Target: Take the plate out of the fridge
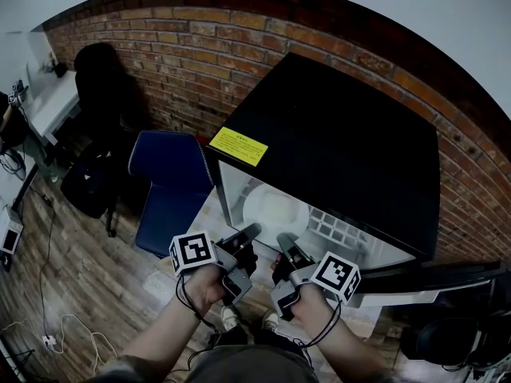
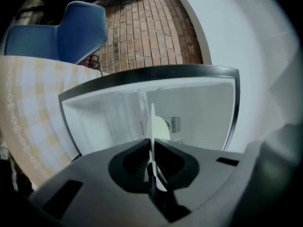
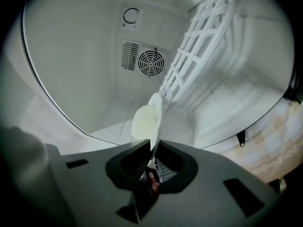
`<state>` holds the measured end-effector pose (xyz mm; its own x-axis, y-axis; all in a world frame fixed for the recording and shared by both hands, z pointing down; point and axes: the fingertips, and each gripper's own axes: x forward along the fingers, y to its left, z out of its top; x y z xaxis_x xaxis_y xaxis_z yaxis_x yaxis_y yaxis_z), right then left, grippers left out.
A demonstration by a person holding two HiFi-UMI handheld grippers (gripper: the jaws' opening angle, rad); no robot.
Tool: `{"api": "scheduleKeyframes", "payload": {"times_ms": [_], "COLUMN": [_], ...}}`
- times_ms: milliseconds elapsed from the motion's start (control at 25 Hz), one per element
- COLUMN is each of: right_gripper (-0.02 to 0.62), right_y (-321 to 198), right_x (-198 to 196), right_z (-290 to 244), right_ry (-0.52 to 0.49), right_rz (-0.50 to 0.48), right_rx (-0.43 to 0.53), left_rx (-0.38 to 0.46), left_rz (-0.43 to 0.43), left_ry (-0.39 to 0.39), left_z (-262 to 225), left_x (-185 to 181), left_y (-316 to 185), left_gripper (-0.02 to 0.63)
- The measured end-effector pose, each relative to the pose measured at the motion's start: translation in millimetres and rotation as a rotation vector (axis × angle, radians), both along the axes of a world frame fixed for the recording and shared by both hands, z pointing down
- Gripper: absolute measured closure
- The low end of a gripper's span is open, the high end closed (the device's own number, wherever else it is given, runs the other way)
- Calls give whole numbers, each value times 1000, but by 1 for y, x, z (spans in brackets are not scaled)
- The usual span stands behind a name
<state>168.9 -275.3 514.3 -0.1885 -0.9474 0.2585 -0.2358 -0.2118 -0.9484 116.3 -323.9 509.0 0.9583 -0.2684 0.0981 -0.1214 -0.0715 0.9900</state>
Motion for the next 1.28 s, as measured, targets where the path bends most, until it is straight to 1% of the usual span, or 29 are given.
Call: {"api": "scheduleKeyframes", "payload": {"times_ms": [240,440,640,760,1000,1280], "right_gripper": [549,551,551,551,551,551], "right_y": [14,25,38,41,41,36], "right_x": [-4,-16,-27,-37,-67,-99], "right_z": [-21,-42,-67,-80,-98,-111], "right_ry": [16,-2,31,30,37,43], "right_rz": [-33,-68,-113,-142,-230,-332], "right_rx": [10,37,60,72,104,134], "left_rx": [-6,-21,-13,5,11,35], "left_rz": [-14,-60,-83,-106,-189,-265], "left_ry": [24,36,80,87,89,99], "left_z": [-16,-38,-66,-79,-102,-116], "left_x": [-6,-20,-34,-46,-79,-114], "left_y": [16,28,43,47,54,55], "left_gripper": [571,571,571,571,571,571]}}
